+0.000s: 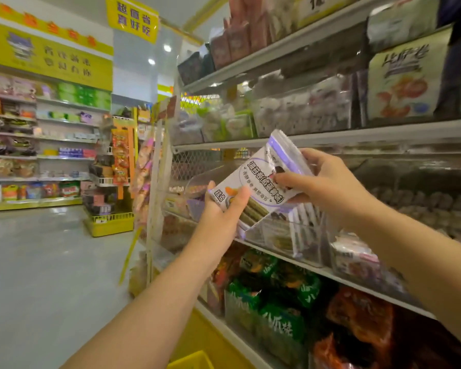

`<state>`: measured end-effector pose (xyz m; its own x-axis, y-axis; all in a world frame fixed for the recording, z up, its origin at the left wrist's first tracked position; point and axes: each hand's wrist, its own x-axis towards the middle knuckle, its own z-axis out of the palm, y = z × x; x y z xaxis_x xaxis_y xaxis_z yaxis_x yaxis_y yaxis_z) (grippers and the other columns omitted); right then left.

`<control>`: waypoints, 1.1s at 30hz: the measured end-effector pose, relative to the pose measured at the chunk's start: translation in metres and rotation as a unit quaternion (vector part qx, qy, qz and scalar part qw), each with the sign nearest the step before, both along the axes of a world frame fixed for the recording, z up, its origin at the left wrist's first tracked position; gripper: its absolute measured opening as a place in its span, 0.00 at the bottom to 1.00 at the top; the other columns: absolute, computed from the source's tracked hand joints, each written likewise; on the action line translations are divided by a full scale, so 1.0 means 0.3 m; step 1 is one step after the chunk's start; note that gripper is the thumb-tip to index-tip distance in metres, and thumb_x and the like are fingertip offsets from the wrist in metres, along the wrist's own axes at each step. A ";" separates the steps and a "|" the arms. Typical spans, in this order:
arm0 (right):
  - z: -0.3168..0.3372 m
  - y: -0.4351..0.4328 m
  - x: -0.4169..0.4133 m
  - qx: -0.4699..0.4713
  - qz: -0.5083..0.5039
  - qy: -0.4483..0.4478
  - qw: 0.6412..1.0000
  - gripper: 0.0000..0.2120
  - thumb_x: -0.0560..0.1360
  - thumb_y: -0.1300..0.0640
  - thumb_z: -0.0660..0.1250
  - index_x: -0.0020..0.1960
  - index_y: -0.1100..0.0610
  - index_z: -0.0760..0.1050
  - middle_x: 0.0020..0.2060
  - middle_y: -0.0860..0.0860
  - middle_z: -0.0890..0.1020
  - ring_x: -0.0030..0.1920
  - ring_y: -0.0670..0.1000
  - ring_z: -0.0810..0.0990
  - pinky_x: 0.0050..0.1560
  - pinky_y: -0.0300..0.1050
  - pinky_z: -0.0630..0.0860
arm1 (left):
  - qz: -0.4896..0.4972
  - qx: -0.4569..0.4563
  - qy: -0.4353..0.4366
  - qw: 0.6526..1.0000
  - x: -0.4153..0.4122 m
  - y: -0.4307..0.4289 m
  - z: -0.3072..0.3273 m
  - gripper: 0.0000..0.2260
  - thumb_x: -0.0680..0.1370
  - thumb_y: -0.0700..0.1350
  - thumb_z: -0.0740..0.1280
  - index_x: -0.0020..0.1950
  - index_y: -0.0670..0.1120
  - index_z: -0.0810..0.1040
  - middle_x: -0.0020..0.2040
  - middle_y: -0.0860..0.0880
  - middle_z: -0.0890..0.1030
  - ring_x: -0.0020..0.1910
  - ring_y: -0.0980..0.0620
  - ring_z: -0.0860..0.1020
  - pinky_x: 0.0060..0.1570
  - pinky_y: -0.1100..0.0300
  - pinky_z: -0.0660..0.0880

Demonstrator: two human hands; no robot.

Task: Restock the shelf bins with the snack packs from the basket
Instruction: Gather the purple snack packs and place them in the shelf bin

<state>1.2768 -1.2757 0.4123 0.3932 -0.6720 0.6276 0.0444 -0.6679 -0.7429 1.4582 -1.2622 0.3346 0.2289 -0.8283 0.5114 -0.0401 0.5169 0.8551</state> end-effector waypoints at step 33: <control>0.158 -0.805 -0.074 -0.122 -0.283 0.542 0.782 0.26 0.76 0.46 0.66 0.71 0.52 0.66 0.69 0.53 0.72 0.64 0.53 0.72 0.62 0.43 0.66 | 0.121 -0.115 -0.401 0.901 0.019 -0.400 0.063 0.08 0.81 0.50 0.62 0.57 0.57 0.78 0.49 0.69 0.74 0.54 0.74 0.69 0.49 0.82 0.63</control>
